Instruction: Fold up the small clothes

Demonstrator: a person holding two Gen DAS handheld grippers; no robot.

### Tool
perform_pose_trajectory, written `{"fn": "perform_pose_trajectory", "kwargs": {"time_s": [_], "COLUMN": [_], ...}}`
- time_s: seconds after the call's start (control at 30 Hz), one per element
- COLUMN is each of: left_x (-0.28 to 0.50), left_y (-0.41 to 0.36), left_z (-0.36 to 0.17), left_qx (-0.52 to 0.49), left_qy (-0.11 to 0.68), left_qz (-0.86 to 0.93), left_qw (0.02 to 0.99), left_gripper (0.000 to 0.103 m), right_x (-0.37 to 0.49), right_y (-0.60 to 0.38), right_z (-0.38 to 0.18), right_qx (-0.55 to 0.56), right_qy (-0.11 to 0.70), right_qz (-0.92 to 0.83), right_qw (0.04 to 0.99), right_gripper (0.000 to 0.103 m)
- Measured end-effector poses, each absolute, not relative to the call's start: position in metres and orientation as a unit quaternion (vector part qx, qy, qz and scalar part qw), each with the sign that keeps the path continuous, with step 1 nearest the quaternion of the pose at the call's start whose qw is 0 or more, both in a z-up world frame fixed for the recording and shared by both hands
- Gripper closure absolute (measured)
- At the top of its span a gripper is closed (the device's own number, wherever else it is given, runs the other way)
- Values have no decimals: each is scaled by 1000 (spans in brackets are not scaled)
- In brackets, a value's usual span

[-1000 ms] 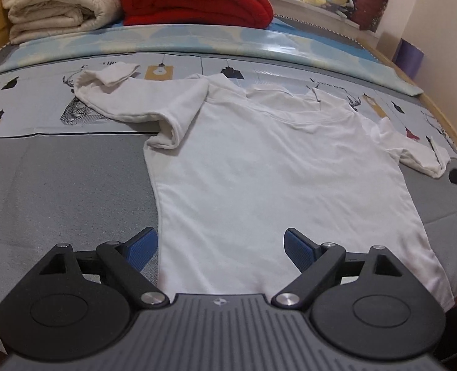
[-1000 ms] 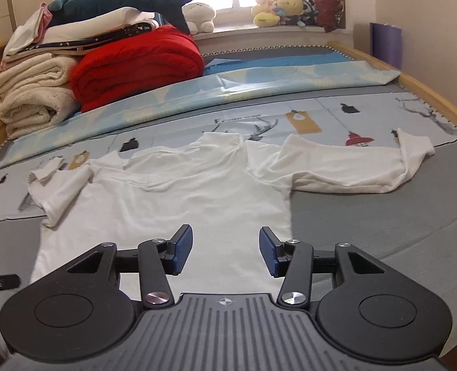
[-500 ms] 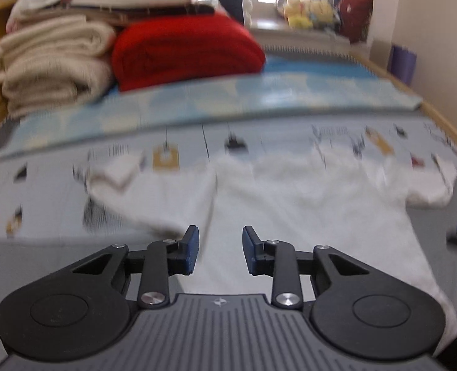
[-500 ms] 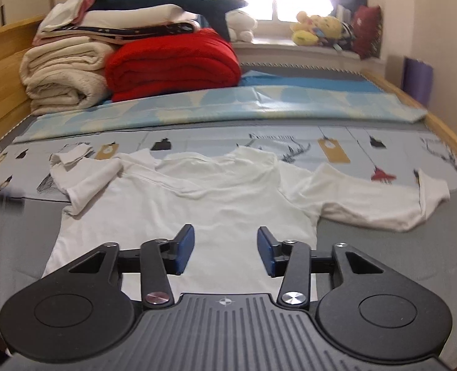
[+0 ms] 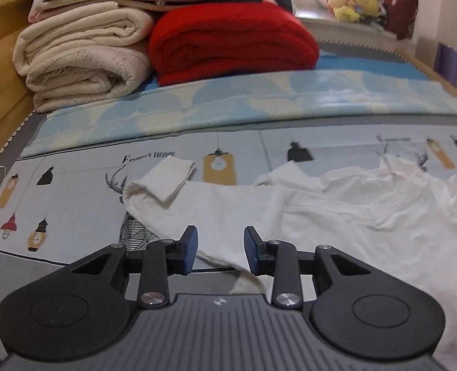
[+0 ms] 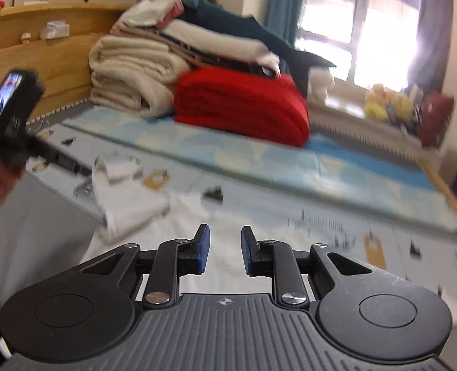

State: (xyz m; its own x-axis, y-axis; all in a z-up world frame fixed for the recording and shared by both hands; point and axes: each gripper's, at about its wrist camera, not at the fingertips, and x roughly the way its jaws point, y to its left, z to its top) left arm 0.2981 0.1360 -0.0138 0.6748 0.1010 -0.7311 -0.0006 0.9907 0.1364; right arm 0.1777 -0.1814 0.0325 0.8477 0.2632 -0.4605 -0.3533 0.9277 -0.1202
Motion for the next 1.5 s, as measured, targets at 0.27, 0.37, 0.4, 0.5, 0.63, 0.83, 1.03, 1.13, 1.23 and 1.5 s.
{"fn": "perform_pose_trajectory", "kwargs": {"time_s": [0.27,0.37,0.4,0.5,0.63,0.83,1.03,1.13,1.23,1.5], "left_x": [328,346,353,374,393,419,452,461,467,446], "left_y": [168,182,187,206,242,292,314,312,312,287], "left_z": [-28,-37,-40,-45,-45,-59,-101,-119,-132,-83], "left_qx": [14,8,6,-21,-107,-210,-296,-298,-303,-274], "left_qy": [415,424,426,421,399,366,383,398,405,382], "left_qz": [52,66,73,92,109,135,126,151,157,140], "left_qw": [908,903,902,902,904,897,866,854,848,871], "left_gripper": [73,83,83,84,84,82,70,70,70,98], "right_x": [243,265,271,281,292,314,315,317,319,328], "right_y": [-157,-153,-152,-157,-164,-178,-182,-184,-188,-204], "right_z": [23,-1,-4,-4,-7,-16,-10,-13,-18,-25], "right_qx": [-89,-62,-49,-5,1,47,43,46,61,117], "right_qy": [182,244,261,273,268,292,277,286,304,345], "right_qz": [199,164,156,172,168,170,188,187,189,201], "right_qw": [959,954,951,946,949,940,941,939,932,909], "right_gripper": [89,90,90,90,90,89,89,89,89,89]}}
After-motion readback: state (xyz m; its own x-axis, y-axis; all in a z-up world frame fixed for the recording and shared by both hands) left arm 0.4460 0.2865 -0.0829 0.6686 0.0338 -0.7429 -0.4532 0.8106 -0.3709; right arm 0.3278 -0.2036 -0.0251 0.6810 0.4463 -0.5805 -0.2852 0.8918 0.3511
